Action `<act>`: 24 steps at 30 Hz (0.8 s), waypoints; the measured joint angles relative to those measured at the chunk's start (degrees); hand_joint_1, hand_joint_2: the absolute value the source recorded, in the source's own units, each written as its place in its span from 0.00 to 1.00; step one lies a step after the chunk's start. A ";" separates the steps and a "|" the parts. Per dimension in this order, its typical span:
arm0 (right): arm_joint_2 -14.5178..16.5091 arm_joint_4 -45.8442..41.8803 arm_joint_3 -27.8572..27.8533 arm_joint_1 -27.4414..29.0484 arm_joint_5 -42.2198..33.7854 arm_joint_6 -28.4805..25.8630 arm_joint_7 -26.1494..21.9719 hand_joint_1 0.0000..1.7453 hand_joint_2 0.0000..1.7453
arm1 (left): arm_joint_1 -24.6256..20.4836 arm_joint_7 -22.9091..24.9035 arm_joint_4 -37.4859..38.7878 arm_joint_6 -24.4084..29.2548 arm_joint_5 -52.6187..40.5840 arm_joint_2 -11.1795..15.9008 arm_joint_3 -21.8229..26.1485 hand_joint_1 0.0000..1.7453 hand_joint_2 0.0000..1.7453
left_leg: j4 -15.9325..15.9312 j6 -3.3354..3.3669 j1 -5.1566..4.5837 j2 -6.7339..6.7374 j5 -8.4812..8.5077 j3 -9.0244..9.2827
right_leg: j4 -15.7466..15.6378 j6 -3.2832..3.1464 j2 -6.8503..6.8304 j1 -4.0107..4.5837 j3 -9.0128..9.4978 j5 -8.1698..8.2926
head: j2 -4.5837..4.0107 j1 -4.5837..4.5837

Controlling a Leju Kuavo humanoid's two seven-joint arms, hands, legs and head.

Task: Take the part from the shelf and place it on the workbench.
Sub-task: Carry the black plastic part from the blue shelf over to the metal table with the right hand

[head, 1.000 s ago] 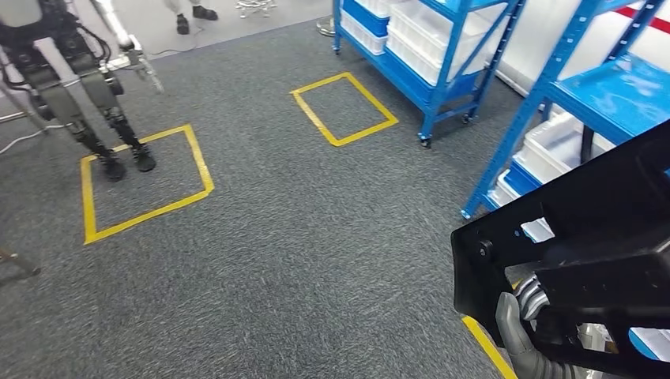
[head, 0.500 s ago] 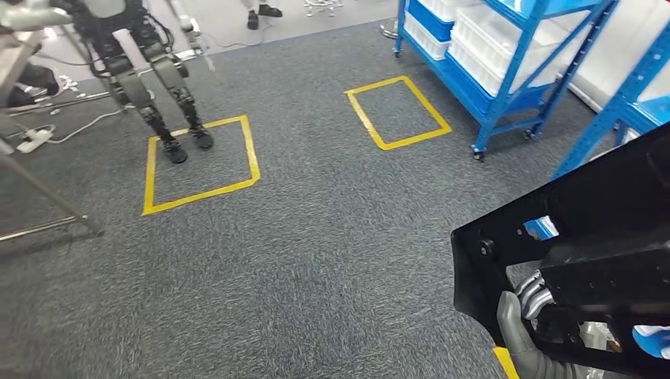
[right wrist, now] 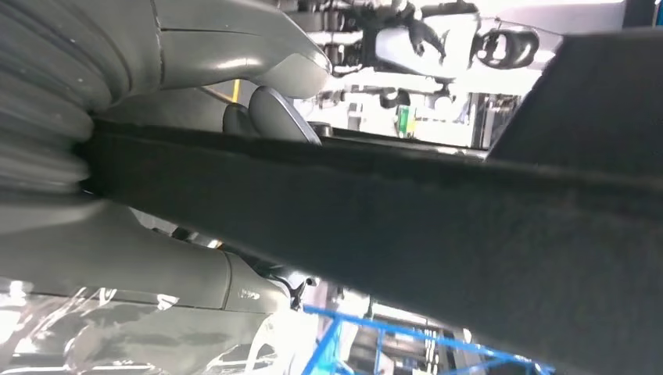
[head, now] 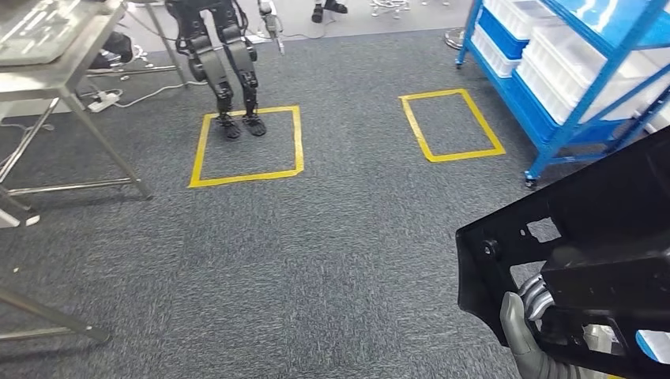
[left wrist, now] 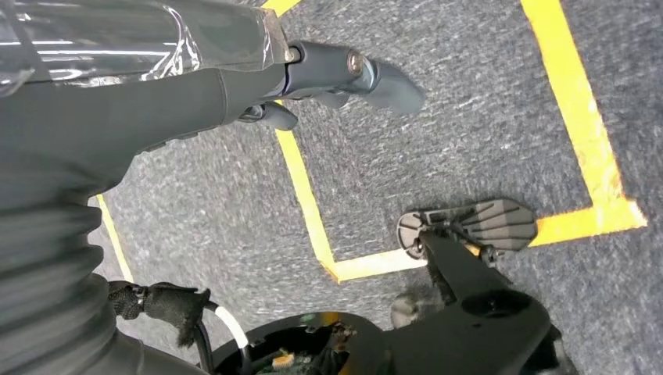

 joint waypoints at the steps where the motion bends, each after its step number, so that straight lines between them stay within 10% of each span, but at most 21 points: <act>1: -0.04 0.00 0.02 0.05 0.00 -0.01 0.04 1.00 1.00 | 0.01 0.00 0.00 0.08 -0.03 -0.02 -0.01 0.00 1.00 | 0.04 -0.02 0.05 -0.78 0.00 0.01 | 2.48 0.23 0.20 -0.18 -1.42 -0.49 | 0.00 0.04; 3: -0.05 -0.01 0.06 0.07 0.01 -0.01 0.12 1.00 1.00 | 0.10 0.00 0.00 0.15 -0.08 -0.04 -0.02 0.00 1.00 | 0.22 -0.26 0.28 -2.42 -0.05 0.10 | 0.64 0.79 0.37 -0.73 -1.16 2.05 | 0.00 0.04; 6: -0.08 -0.04 0.05 0.08 0.02 -0.01 0.13 1.00 1.00 | 0.05 0.00 0.01 0.15 -0.14 -0.01 -0.01 0.00 1.00 | 1.26 -1.46 0.71 -4.81 -0.54 -0.32 | -10.60 1.66 3.55 -1.76 3.46 7.56 | 0.00 0.07; 10: -0.09 -0.16 0.08 -0.02 0.15 0.01 0.15 1.00 1.00 | 0.27 -0.02 0.02 0.10 -0.26 0.02 -0.02 0.00 1.00 | 1.85 -2.95 1.16 -6.73 -0.49 -1.49 | -12.75 -0.02 3.17 -1.35 4.13 8.09 | 0.00 0.05; 14: -0.10 -0.29 0.05 -0.05 0.22 0.07 0.15 1.00 1.00 | 0.21 -0.04 0.02 0.03 -0.42 -0.04 -0.02 0.00 1.00 | 11.66 -3.48 1.14 -1.14 -5.57 -6.17 | -12.91 -1.48 0.38 -0.72 4.20 8.19 | 0.00 -0.15; 17: -0.09 -0.31 0.09 -0.04 0.22 0.19 0.26 1.00 1.00 | 0.16 -0.04 0.02 0.05 -0.46 -0.04 -0.02 0.00 1.00 | 19.93 -3.23 1.10 0.08 -8.37 -10.10 | -12.91 -1.83 -1.89 -0.08 4.20 8.00 | 0.00 -0.16; 22: -0.08 -0.32 0.09 -0.36 0.49 0.54 0.65 1.00 1.00 | 0.00 -0.26 0.02 0.08 -0.14 0.02 -0.02 0.00 1.00 | 3.40 -1.06 -0.86 4.57 -2.09 -1.37 | -12.91 -1.61 -5.24 0.26 4.75 7.53 | 0.00 -0.14; 24: -0.06 -0.33 0.15 -0.79 0.81 0.78 0.84 1.00 1.00 | -0.11 -0.48 0.02 0.03 0.19 0.07 -0.02 0.00 1.00 | 2.08 -0.63 -1.34 4.55 -1.87 -1.03 | -13.04 -1.14 -6.44 0.16 5.01 7.30 | 0.00 -0.13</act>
